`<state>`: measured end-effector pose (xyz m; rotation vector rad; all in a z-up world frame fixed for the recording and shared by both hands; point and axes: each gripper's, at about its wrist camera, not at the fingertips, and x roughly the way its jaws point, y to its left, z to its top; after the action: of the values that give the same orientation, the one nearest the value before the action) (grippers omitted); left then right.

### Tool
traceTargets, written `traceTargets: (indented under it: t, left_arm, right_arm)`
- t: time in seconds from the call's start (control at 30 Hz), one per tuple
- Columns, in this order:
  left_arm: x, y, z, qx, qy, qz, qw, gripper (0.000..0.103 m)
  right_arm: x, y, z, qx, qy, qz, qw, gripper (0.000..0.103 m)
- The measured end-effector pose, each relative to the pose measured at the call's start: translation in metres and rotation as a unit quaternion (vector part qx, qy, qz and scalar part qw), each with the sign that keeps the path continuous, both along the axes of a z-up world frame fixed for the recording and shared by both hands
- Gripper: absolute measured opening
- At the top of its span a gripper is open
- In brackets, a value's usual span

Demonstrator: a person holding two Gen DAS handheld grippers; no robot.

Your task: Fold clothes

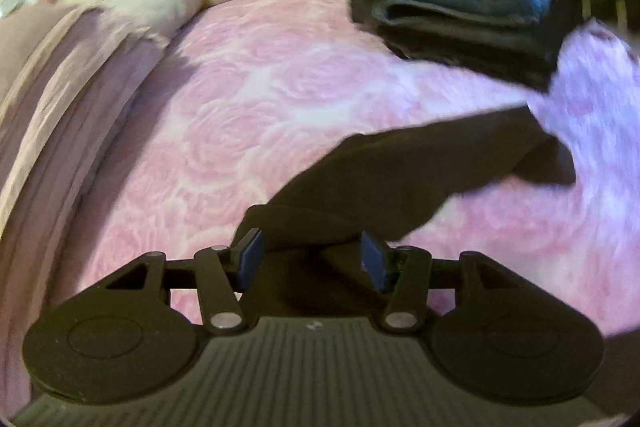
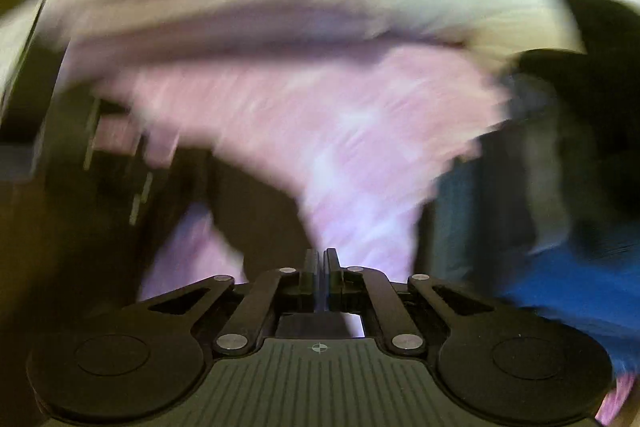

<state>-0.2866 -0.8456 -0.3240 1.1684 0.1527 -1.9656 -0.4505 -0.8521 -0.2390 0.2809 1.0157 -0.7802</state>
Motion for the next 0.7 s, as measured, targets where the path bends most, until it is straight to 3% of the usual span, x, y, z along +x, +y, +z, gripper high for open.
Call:
traceTargets:
  t: [0.13, 0.2, 0.23, 0.27, 0.33, 0.4, 0.53, 0.57, 0.6, 0.67, 0.7]
  left_arm:
    - [-0.002, 0.003, -0.013, -0.011, -0.025, -0.028, 0.9992, 0.048]
    - [-0.001, 0.004, -0.017, -0.022, -0.032, -0.037, 0.9986, 0.049]
    - [-0.001, 0.004, -0.018, -0.024, -0.036, -0.042, 0.9982, 0.049]
    - [-0.001, 0.004, -0.019, -0.026, -0.039, -0.045, 0.9979, 0.049]
    - [0.0, 0.003, -0.02, -0.027, -0.038, -0.049, 0.9977, 0.05]
    - [0.0, 0.002, -0.02, -0.027, -0.035, -0.048, 0.9979, 0.05]
    - [-0.002, 0.004, -0.02, -0.036, -0.037, -0.048, 0.9975, 0.05]
    - [-0.003, 0.005, -0.02, -0.039, -0.04, -0.05, 0.9972, 0.051]
    - [-0.003, 0.006, -0.021, -0.043, -0.045, -0.054, 0.9966, 0.052]
    - [-0.005, 0.01, -0.023, -0.054, -0.061, -0.068, 0.9944, 0.052]
    - [-0.006, 0.012, -0.023, -0.058, -0.068, -0.076, 0.9931, 0.052]
  right_arm:
    - [0.021, 0.015, -0.059, 0.007, 0.066, 0.074, 0.995, 0.002]
    - [0.025, 0.016, -0.073, 0.001, 0.081, 0.081, 0.993, 0.002]
    - [0.025, 0.015, -0.075, 0.001, 0.078, 0.076, 0.994, 0.009]
    - [0.025, 0.014, -0.076, 0.0, 0.073, 0.069, 0.995, 0.038]
    - [0.025, 0.019, -0.069, -0.017, 0.059, 0.063, 0.996, 0.086]
    - [0.026, 0.024, -0.065, -0.019, 0.047, 0.066, 0.997, 0.086]
    - [0.035, 0.027, -0.078, -0.035, 0.069, 0.074, 0.994, 0.085]
    - [0.038, 0.026, -0.084, -0.039, 0.079, 0.08, 0.993, 0.079]
    - [0.04, 0.025, -0.091, -0.042, 0.09, 0.088, 0.991, 0.072]
    - [0.04, 0.021, -0.097, -0.043, 0.108, 0.099, 0.988, 0.032]
    - [0.037, 0.019, -0.096, -0.042, 0.112, 0.099, 0.988, 0.021]
